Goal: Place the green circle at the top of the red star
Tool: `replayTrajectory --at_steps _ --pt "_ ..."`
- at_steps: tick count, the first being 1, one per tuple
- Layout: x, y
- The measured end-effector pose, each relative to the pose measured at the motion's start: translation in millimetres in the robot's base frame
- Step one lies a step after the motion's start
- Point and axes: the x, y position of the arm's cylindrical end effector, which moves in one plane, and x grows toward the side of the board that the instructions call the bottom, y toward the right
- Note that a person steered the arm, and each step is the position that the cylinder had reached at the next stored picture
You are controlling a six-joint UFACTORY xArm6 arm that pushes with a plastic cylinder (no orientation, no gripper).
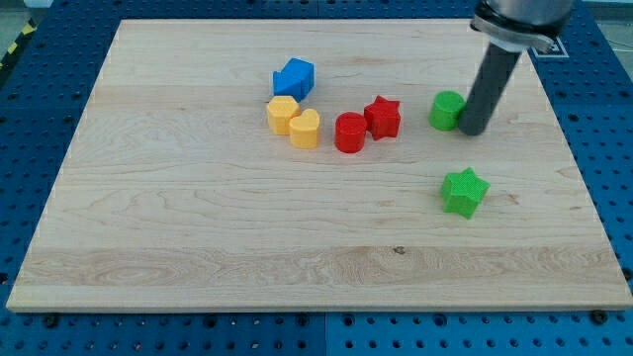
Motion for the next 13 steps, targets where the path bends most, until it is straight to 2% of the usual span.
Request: replayTrajectory --at_steps 1,2,3,4,6,7,8,9,12,13 --pt "-29 -14" --pt "-38 -21" --pt "-41 4" --pt "-59 3" --pt "-60 -55" --pt "-60 -56" --pt "-57 -18" --pt "-41 -8" --pt "-39 -70" --pt "-42 -51"
